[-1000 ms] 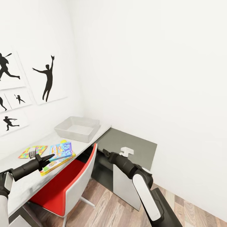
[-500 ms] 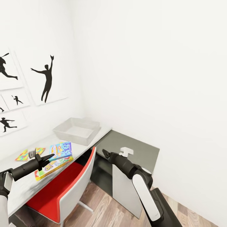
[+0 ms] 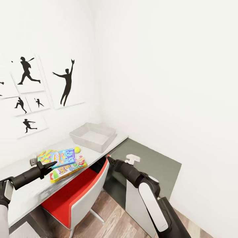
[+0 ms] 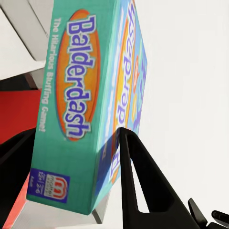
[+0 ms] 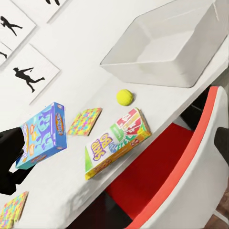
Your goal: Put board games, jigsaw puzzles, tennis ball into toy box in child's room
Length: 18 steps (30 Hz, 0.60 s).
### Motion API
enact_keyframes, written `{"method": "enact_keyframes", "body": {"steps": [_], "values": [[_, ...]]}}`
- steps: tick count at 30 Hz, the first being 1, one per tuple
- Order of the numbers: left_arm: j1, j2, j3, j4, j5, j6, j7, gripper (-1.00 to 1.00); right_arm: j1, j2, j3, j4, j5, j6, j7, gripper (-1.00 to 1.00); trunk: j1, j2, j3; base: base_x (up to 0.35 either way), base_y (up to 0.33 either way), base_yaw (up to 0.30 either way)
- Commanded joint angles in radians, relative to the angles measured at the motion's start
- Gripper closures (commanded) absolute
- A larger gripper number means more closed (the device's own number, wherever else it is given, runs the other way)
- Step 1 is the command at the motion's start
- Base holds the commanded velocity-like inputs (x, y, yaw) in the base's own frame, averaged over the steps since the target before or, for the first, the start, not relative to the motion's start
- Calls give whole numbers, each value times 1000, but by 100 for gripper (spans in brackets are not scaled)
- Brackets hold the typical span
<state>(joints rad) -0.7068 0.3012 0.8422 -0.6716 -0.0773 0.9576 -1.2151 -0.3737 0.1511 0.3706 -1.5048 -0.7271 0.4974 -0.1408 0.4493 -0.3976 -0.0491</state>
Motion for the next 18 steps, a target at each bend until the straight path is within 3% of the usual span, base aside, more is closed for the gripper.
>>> {"method": "enact_keyframes", "body": {"steps": [1,18], "values": [[-2,-1,5,0,-7,9,-7,100,-1,0,1,-2,-11,3,-10,-100,1,-2,-2,2,-1,279],[-2,-1,5,0,-6,10,-6,100,-1,0,-2,-1,-11,3,-10,-100,1,-2,6,34,-4,279]]}}
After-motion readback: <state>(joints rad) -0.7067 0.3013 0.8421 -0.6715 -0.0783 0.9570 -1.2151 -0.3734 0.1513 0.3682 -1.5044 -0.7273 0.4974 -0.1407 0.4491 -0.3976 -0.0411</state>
